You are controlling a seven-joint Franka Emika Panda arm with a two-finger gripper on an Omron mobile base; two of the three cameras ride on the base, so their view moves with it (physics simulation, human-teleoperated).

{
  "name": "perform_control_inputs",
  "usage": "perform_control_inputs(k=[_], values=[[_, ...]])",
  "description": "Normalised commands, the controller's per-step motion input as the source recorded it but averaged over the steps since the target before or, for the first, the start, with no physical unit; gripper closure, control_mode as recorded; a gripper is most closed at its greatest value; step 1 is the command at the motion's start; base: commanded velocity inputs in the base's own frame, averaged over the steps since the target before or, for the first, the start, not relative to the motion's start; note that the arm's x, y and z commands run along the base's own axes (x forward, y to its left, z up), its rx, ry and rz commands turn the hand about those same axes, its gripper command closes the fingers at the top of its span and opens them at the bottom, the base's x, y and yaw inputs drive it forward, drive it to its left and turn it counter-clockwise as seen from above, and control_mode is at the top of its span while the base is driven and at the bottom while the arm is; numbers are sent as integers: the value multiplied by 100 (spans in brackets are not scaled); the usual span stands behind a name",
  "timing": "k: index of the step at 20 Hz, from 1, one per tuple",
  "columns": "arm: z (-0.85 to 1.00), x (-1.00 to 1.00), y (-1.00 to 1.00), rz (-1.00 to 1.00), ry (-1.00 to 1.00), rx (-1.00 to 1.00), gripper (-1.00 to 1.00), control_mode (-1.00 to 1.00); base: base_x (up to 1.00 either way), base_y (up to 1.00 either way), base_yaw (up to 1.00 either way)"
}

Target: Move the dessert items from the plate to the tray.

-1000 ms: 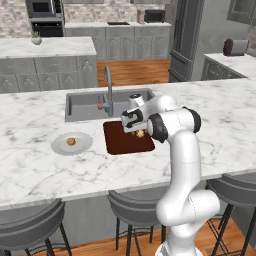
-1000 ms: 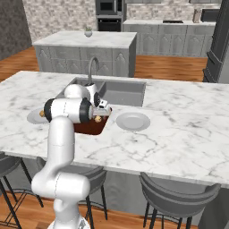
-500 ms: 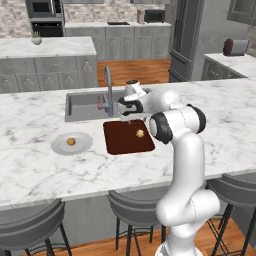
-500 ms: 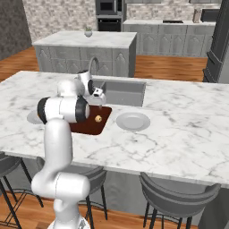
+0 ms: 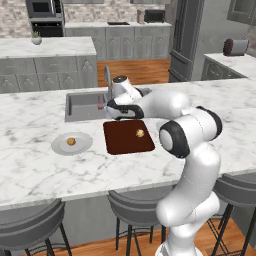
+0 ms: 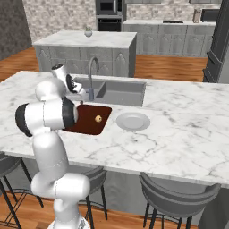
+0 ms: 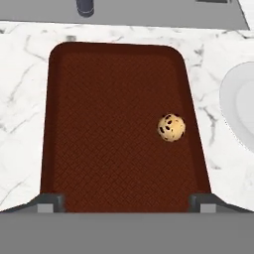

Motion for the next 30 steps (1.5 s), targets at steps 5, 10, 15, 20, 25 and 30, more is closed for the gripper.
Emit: perform_control_inputs(k=[5, 10, 15, 20, 25, 30], values=[[0, -41, 34, 16, -20, 22, -100, -100, 0, 0, 0], [31, 13, 37, 26, 7, 5, -100, -100, 0, 0, 0], [54, 27, 24, 35, 34, 0, -100, -100, 0, 0, 0], [12, 2, 55, 24, 16, -4, -100, -100, 0, 0, 0], [-14, 0, 59, 16, -3, -3, -100, -100, 0, 0, 0], [-22, 0, 68, 7, -3, -4, -100, -100, 0, 0, 0]])
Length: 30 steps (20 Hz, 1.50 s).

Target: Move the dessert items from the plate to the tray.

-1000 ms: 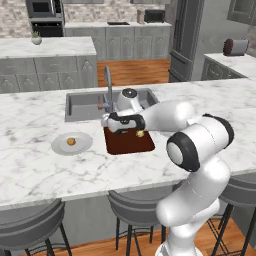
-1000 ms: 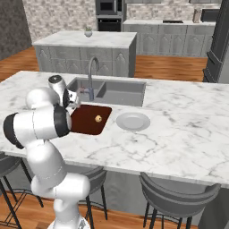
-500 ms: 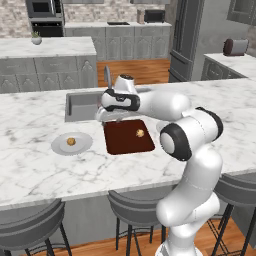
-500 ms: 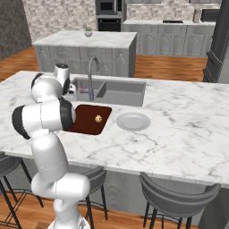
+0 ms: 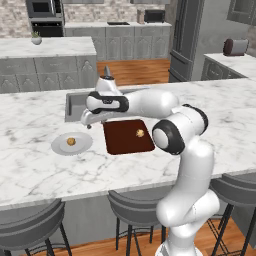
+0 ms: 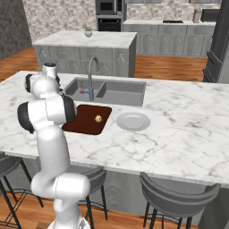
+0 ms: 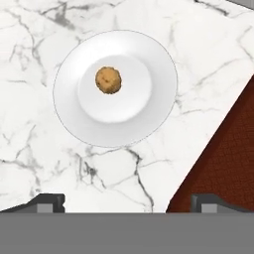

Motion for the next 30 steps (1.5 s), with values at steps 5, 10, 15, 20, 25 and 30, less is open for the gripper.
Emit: perform_control_inputs(k=[5, 10, 15, 20, 25, 30], values=[[-7, 10, 50, 0, -2, 0, -100, -100, 0, 0, 0], [-31, 12, 3, 0, -1, 0, -100, -100, 0, 0, 0], [-19, 15, 22, 0, -1, 0, -100, -100, 0, 0, 0], [-4, 19, 25, 0, 2, 0, -100, -100, 0, 0, 0], [-18, 16, 23, 0, 0, -1, -100, -100, 0, 0, 0], [-11, 7, 23, 0, 0, -1, -100, -100, 0, 0, 0]])
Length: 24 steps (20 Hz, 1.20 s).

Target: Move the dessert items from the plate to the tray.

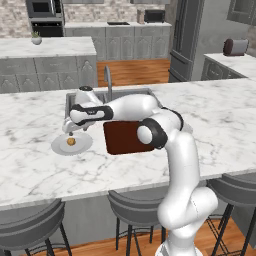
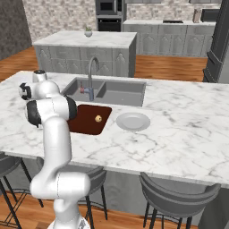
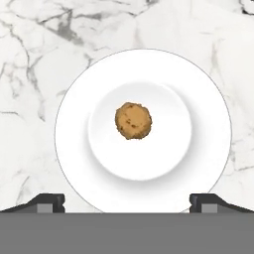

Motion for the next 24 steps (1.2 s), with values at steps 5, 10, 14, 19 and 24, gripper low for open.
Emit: perform_control_inputs(k=[5, 10, 14, 19, 24], values=[[-26, 1, 6, 0, 0, 0, -100, -100, 0, 0, 0], [-26, 3, 0, -1, 0, 0, -100, -100, 0, 0, 0], [-11, 14, 7, -2, 0, 0, -100, -100, 0, 0, 0], [0, 16, 25, -1, 0, -1, -100, -100, 0, 0, 0], [-2, 16, 10, -2, 0, -1, -100, -100, 0, 0, 0]])
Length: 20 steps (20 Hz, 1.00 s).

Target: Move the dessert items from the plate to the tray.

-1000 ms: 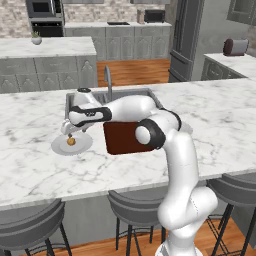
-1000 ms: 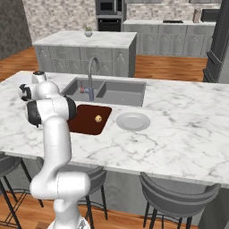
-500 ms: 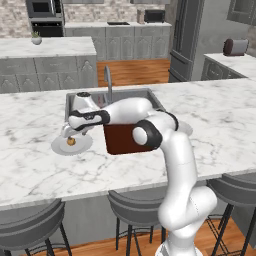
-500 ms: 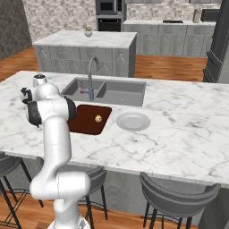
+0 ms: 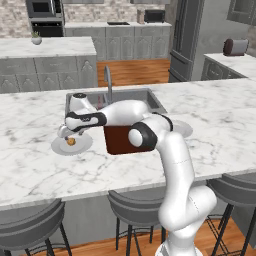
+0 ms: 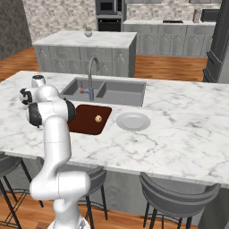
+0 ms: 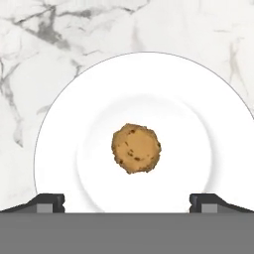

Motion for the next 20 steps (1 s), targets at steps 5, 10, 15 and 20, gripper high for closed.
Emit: perform_control_inputs(k=[5, 10, 15, 20], values=[[-11, 0, 0, -1, 0, 0, -100, -100, 0, 0, 0], [-13, 0, 0, -2, 0, 0, -100, -100, 0, 0, 0], [-16, 1, 0, -2, 0, 0, -100, -100, 0, 0, 0], [-12, 6, 2, -3, 0, -2, -100, -100, 0, 0, 0]])
